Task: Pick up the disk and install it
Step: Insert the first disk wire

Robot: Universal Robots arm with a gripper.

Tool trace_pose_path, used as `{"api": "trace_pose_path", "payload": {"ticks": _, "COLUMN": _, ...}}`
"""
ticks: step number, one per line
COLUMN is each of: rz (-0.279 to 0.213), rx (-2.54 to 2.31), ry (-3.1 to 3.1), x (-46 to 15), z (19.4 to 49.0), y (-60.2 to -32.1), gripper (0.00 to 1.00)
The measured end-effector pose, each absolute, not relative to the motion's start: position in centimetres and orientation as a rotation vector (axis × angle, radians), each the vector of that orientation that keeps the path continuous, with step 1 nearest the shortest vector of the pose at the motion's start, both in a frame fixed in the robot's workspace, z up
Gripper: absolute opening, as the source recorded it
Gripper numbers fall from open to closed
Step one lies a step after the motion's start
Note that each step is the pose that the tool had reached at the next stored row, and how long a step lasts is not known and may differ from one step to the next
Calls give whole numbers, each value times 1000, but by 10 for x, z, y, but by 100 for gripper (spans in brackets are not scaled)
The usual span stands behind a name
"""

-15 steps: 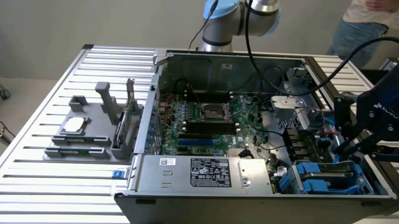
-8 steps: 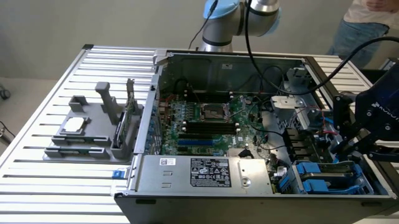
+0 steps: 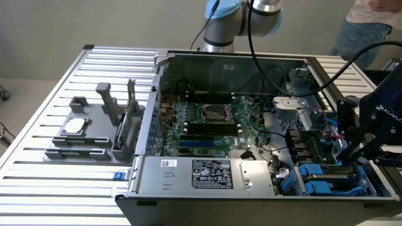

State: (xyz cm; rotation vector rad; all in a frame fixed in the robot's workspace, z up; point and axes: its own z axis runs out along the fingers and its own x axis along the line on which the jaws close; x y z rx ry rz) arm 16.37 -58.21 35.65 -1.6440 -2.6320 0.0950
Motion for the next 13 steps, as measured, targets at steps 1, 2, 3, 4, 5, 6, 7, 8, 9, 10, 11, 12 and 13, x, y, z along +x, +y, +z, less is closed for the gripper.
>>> {"api": "trace_pose_path", "payload": {"ticks": 1, "rz": 101, "rx": -1648, "ry": -2632, "x": 164, "z": 357, "y": -582, "gripper": 16}}
{"api": "trace_pose_path", "payload": {"ticks": 2, "rz": 110, "rx": -1652, "ry": -2633, "x": 163, "z": 356, "y": -582, "gripper": 16}}
{"api": "trace_pose_path", "payload": {"ticks": 3, "rz": 117, "rx": -1654, "ry": -2636, "x": 163, "z": 356, "y": -582, "gripper": 16}}
{"api": "trace_pose_path", "payload": {"ticks": 4, "rz": 118, "rx": -1654, "ry": -2636, "x": 163, "z": 356, "y": -582, "gripper": 16}}
{"api": "trace_pose_path", "payload": {"ticks": 5, "rz": 118, "rx": -1654, "ry": -2636, "x": 163, "z": 356, "y": -582, "gripper": 16}}
{"api": "trace_pose_path", "payload": {"ticks": 6, "rz": 118, "rx": -1654, "ry": -2636, "x": 163, "z": 356, "y": -582, "gripper": 16}}
{"api": "trace_pose_path", "payload": {"ticks": 7, "rz": 118, "rx": -1656, "ry": -2635, "x": 163, "z": 356, "y": -581, "gripper": 16}}
{"api": "trace_pose_path", "payload": {"ticks": 8, "rz": 118, "rx": -1662, "ry": -2631, "x": 163, "z": 356, "y": -581, "gripper": 16}}
{"api": "trace_pose_path", "payload": {"ticks": 9, "rz": 118, "rx": -1671, "ry": -2624, "x": 163, "z": 356, "y": -581, "gripper": 16}}
{"api": "trace_pose_path", "payload": {"ticks": 10, "rz": 118, "rx": -1684, "ry": -2616, "x": 163, "z": 356, "y": -581, "gripper": 16}}
{"api": "trace_pose_path", "payload": {"ticks": 11, "rz": 118, "rx": -1701, "ry": -2604, "x": 163, "z": 356, "y": -581, "gripper": 16}}
{"api": "trace_pose_path", "payload": {"ticks": 12, "rz": 117, "rx": -1720, "ry": -2591, "x": 163, "z": 356, "y": -581, "gripper": 16}}
{"api": "trace_pose_path", "payload": {"ticks": 13, "rz": 117, "rx": -1739, "ry": -2577, "x": 163, "z": 356, "y": -581, "gripper": 16}}
